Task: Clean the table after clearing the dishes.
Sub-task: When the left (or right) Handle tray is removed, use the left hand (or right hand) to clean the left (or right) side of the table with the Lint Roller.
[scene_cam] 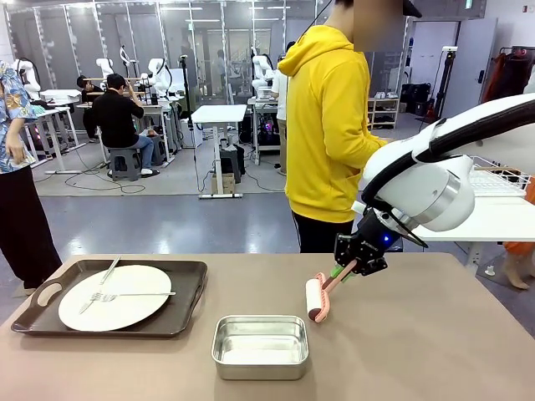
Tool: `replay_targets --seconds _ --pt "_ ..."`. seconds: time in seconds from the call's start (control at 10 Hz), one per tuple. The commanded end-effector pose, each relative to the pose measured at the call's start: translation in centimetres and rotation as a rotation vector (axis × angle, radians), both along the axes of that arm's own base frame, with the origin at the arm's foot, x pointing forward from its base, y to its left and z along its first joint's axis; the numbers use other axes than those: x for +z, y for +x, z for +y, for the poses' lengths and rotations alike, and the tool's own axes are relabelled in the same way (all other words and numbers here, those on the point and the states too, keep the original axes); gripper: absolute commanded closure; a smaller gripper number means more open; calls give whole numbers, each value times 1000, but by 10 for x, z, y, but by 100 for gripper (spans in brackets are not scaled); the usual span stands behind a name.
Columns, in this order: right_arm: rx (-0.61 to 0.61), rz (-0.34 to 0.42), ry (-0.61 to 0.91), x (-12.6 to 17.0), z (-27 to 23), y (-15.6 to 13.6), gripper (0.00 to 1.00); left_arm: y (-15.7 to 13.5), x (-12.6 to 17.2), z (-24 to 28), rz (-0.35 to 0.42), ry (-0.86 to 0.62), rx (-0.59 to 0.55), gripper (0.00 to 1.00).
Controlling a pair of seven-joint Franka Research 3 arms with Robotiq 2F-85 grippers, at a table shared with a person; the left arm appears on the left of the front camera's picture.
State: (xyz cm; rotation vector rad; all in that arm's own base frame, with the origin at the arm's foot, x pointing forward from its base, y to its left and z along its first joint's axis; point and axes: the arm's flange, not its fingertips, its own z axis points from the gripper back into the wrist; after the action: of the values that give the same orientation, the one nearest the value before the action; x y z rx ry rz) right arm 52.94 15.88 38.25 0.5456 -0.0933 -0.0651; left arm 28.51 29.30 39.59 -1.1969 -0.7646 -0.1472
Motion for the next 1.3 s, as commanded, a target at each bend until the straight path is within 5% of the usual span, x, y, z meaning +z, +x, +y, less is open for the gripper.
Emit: replay_targets --seconds 0.0,1.2 --pt "-7 -10 30 -4 -5 11 79 -3 1 1 -13 -3 -1 0" --pt "-92 54 -217 -33 -67 -3 79 -3 1 1 -13 -3 -1 0"
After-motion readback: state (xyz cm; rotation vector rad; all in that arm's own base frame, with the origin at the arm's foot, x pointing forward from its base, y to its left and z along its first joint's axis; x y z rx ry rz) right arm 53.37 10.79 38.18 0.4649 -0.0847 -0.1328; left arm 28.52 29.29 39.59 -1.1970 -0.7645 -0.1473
